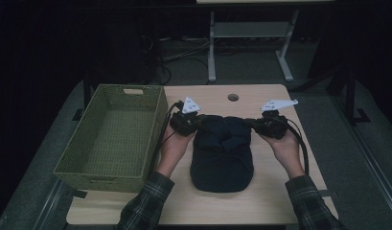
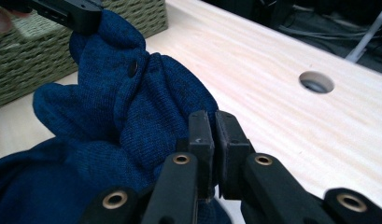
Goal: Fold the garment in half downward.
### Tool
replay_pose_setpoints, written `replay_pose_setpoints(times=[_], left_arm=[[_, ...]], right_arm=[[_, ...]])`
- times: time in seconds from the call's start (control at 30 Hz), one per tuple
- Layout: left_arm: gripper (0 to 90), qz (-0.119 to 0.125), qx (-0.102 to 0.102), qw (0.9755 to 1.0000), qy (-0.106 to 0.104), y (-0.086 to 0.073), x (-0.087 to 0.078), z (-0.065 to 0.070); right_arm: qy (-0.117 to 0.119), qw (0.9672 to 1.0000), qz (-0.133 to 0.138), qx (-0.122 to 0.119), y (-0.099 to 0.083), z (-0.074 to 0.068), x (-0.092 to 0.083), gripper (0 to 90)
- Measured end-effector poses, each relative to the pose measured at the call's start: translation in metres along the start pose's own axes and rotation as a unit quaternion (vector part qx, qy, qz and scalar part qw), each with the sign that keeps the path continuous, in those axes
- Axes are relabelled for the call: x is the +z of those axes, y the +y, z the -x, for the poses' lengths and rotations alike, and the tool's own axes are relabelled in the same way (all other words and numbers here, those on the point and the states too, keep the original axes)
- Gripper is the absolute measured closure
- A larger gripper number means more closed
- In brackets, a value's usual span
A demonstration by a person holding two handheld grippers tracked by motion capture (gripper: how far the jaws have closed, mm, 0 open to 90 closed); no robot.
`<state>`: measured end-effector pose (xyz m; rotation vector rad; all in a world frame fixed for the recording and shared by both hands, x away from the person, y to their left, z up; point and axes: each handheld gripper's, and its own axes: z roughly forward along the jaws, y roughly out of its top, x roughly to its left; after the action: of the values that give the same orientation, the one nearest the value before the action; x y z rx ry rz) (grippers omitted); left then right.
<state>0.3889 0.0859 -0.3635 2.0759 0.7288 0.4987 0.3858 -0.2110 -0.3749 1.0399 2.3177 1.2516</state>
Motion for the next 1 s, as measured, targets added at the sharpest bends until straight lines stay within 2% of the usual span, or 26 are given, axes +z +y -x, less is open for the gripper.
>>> replay_pose_setpoints(times=[0.13,0.2,0.43,0.7,1.0], left_arm=[[86.7,-0.003,0.001,1.0000,-0.009,-0.007,-0.004,0.005],[86.7,-0.008,0.000,0.9998,-0.015,-0.011,-0.006,0.007],[86.7,-0.014,-0.012,0.9992,-0.035,-0.025,-0.015,0.015],[86.4,-0.022,0.000,0.9987,-0.046,-0.042,-0.024,0.028],[86.0,-0.026,0.013,0.9977,-0.061,-0.052,-0.035,0.040]], right_arm=[[0.005,1.0000,0.004,-0.001,-0.008,-0.007,-0.004,85.6],[0.009,1.0000,-0.003,0.002,-0.010,-0.010,-0.006,85.6],[0.013,0.9999,-0.010,0.001,-0.021,-0.023,-0.009,85.4],[0.023,0.9997,-0.008,-0.005,-0.035,-0.039,-0.018,84.2],[0.040,0.9989,-0.023,0.001,-0.050,-0.052,-0.025,83.2]])
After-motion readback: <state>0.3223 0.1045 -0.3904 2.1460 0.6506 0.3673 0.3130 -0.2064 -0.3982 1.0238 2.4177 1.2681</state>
